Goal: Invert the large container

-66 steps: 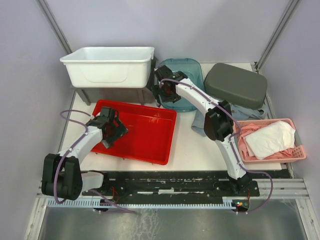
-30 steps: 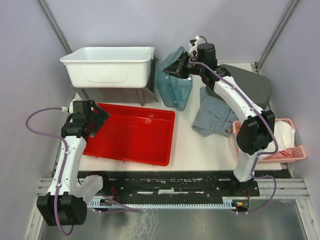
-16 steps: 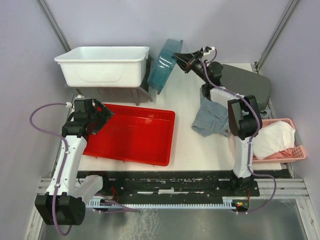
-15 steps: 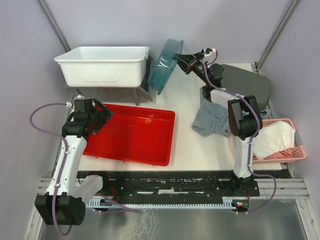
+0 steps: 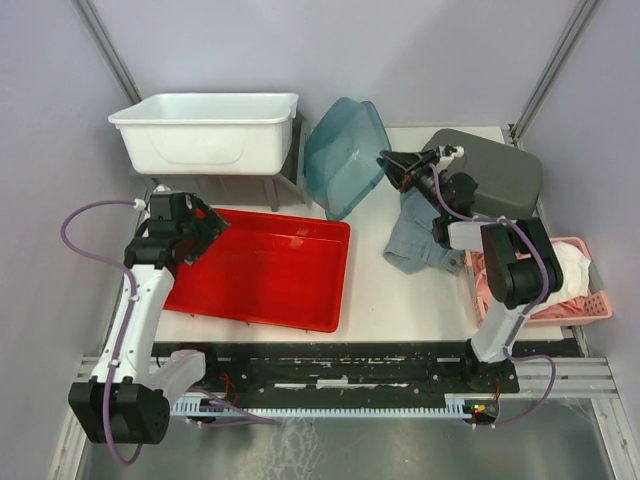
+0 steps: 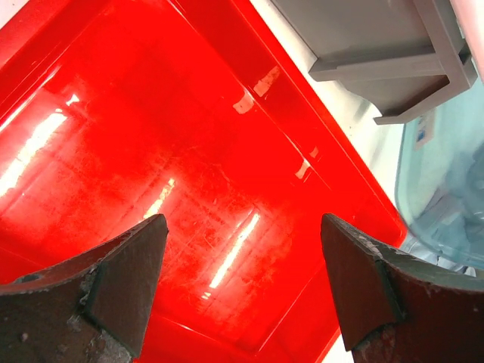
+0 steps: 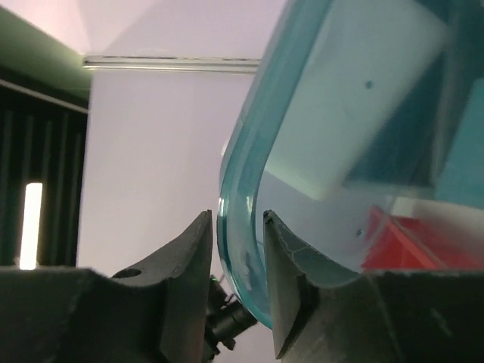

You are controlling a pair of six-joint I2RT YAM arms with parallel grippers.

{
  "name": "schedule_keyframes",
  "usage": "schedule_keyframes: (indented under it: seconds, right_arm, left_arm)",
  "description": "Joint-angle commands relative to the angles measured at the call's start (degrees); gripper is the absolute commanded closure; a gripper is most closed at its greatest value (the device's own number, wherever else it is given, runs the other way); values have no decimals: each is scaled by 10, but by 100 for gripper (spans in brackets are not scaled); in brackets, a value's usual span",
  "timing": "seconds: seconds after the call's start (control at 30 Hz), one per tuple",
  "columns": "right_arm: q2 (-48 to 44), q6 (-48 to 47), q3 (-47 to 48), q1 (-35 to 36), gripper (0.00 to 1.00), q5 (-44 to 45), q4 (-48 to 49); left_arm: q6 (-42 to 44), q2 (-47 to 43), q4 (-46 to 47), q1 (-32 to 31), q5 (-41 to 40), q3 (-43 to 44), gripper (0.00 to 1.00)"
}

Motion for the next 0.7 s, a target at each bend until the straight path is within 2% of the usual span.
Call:
schedule_keyframes:
  seconds: [0.0, 0.07, 0.17, 0.3, 0.33, 0.4, 0.53, 0.67]
  right_arm:
    - [-81, -77, -65, -15, 54, -35, -133]
    - [-127, -141, -78, -27, 45, -35, -249]
    - [-195, -269, -60, -39, 30, -11, -510]
    - [-241, -458, 50, -41, 16, 88, -842]
    - [-242, -485, 72, -41, 13, 113, -897]
    - [-231, -537, 123, -41, 1, 141, -974]
    - [-178, -616, 224, -41, 1, 148, -1101]
    - [-155, -663, 259, -40, 1, 161, -1167]
  left_arm:
    - [21, 2, 26, -4, 8, 28, 11]
    - [21, 3, 26, -5, 9, 28, 11]
    - [21, 1, 26, -6, 10, 27, 11]
    - [18, -2, 26, -9, 11, 26, 11]
    - [18, -2, 26, -9, 11, 26, 11]
    - [18, -3, 27, -10, 12, 26, 11]
    - [19, -2, 30, -11, 16, 27, 11]
    - [20, 1, 31, -11, 19, 28, 11]
